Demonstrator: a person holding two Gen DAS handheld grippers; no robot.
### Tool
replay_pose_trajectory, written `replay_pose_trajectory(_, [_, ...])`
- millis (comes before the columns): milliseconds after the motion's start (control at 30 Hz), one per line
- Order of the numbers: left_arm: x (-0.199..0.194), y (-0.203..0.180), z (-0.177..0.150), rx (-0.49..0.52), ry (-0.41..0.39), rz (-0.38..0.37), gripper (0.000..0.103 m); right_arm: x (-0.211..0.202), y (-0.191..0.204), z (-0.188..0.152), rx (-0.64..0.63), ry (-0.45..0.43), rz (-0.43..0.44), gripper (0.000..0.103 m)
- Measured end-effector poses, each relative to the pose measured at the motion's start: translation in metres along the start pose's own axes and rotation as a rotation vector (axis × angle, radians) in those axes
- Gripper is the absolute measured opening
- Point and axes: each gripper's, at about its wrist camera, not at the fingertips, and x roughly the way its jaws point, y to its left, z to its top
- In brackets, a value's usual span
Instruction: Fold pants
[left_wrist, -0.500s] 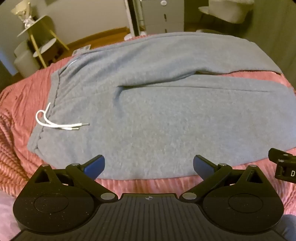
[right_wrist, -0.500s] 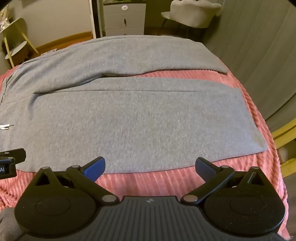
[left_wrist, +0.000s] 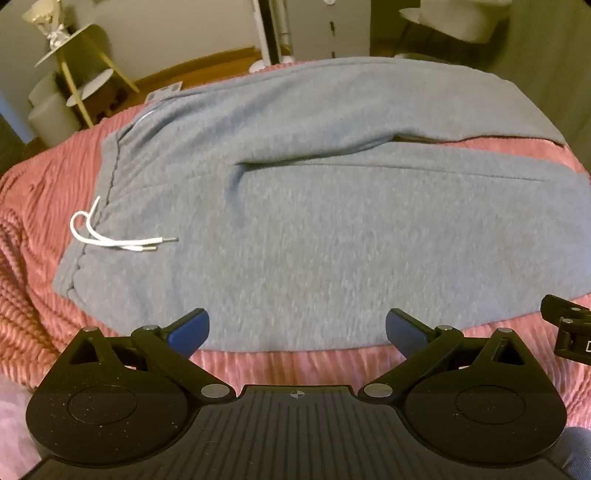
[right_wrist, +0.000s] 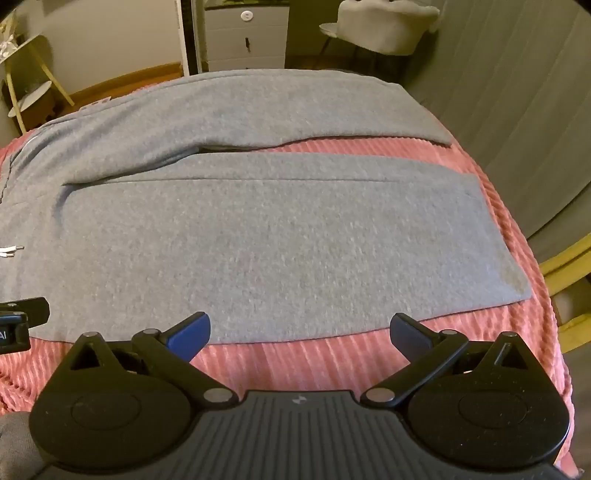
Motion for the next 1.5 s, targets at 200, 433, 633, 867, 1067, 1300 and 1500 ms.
replay_pose_trajectory(200, [0.003, -0.001, -0.001, 0.006, 0.001, -0.01, 0.103, -0.001, 0.005, -0.005, -0.002, -0.009, -0.007, 0.103])
replay_pose_trajectory(433, [0.008, -0.003, -0.002, 0.014, 0.015, -0.013, 0.103, 0.0, 0.003, -0.006, 0.001, -0.007, -0.009, 0.103])
replay_pose_trajectory(633, [0.008, -0.003, -0.002, 0.011, 0.02, -0.018, 0.103, 0.002, 0.0, -0.008, 0.003, -0.003, -0.009, 0.103])
replay_pose_trajectory(867, [0.009, -0.003, -0.001, 0.008, 0.028, -0.019, 0.103, 0.002, 0.0, -0.007, 0.004, -0.003, -0.009, 0.103])
replay_pose_trajectory(1067, [0.011, -0.003, -0.002, 0.006, 0.032, -0.025, 0.103, 0.001, -0.001, -0.008, 0.004, -0.003, -0.015, 0.103])
replay_pose_trajectory(1300, [0.014, -0.004, -0.002, 0.008, 0.038, -0.027, 0.103, 0.002, -0.002, -0.007, 0.008, 0.0, -0.018, 0.103])
replay_pose_trajectory(1500, [0.015, -0.004, -0.003, 0.006, 0.043, -0.029, 0.103, 0.003, -0.003, -0.007, 0.009, 0.002, -0.015, 0.103])
